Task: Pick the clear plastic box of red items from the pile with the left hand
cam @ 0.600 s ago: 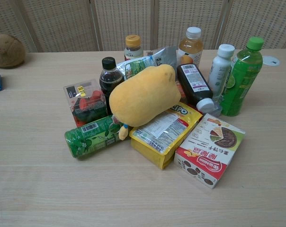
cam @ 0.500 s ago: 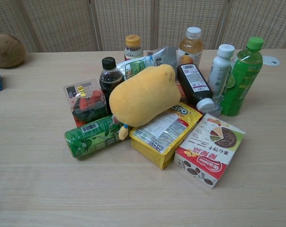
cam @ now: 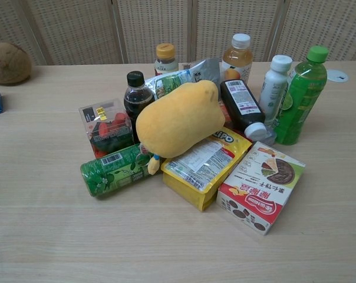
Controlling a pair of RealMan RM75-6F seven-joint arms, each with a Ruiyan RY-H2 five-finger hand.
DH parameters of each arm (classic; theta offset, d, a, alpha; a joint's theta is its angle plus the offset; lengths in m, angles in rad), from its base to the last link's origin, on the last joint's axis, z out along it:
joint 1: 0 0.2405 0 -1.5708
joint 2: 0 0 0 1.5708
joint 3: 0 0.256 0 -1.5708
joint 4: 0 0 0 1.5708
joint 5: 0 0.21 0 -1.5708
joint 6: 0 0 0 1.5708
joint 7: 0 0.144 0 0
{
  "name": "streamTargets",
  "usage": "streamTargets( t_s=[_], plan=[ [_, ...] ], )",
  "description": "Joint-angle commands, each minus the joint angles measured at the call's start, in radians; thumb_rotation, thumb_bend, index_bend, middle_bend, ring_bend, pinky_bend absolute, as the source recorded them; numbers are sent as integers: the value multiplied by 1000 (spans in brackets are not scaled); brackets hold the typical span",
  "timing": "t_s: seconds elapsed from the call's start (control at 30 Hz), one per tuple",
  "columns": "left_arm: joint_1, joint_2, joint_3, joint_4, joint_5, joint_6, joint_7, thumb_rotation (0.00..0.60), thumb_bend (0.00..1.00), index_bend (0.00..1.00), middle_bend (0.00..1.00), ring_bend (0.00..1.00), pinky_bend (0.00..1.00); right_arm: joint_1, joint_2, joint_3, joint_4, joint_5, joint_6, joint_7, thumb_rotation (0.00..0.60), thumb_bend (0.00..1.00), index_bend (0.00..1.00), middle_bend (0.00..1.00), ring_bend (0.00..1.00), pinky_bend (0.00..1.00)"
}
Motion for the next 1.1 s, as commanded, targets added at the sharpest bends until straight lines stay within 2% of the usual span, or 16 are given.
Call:
streamTargets(
  t_s=[0.03, 0.13, 0.3, 0.53, 0.8, 1.1],
  plan=[
    [-149, 0, -36, -52, 12, -190, 66, 600, 0, 128, 0, 0, 0, 2, -1, 1, -1, 2, -2, 0, 600, 0, 0, 0, 0, 0],
    [-228, -44, -65, -61, -5, -287, 121, 600, 0, 136, 0, 0, 0, 3, -1, 2, -1, 3, -4, 0, 600, 0, 0, 0, 0, 0],
    [-326, -151, -117, -34, -65, -390, 219, 600, 0, 137, 0, 0, 0, 3, 1, 3, 2, 13, -9, 7, 600, 0, 0, 0, 0, 0],
    [-414, -271, -145, 34, -167, -497, 348, 600, 0, 132, 0, 0, 0, 0, 8, 5, 2, 18, -8, 19, 600, 0, 0, 0, 0, 0],
    [-470, -362, -159, 113, -247, -534, 417, 600, 0, 125, 0, 0, 0, 2, 11, 8, 4, 25, -11, 29, 600, 0, 0, 0, 0, 0],
    [-512, -432, -147, 170, -306, -559, 473, 600, 0, 121, 0, 0, 0, 6, 6, 6, 7, 23, -19, 29, 600, 0, 0, 0, 0, 0]
  ],
)
